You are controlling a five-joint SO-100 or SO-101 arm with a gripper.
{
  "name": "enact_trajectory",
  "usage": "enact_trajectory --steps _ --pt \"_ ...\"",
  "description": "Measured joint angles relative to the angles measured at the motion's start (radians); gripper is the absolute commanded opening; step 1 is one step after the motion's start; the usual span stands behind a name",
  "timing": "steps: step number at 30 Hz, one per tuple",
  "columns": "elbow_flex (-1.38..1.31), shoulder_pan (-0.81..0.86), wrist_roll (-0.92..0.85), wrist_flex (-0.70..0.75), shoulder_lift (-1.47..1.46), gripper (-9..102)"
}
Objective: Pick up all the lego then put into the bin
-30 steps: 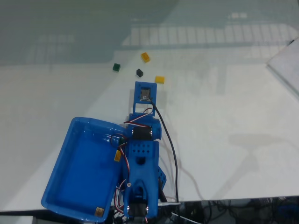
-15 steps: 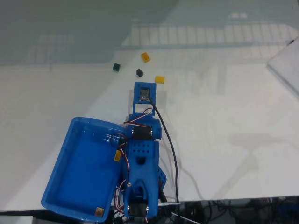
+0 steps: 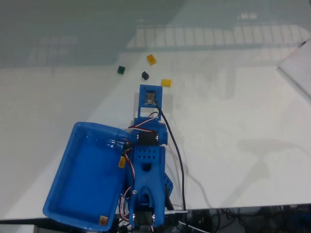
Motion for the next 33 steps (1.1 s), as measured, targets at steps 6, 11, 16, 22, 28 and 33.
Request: enact_trajectory --steps 6,11,16,22,28,33 --pt "0.000 0.025 0.084 -0.181 0.002 28" --pt "-0.002 0.092 0.063 -0.336 -0.031 27" --pt "-0.100 0.127 0.041 -0.462 -0.319 27" --pt "-0.417 0.158 0.020 -0.529 -0.738 27" --pt "-0.658 0.189 0.006 -0.624 -1.077 26" --pt "-0.782 0.219 -0.038 -0.641 -1.276 26"
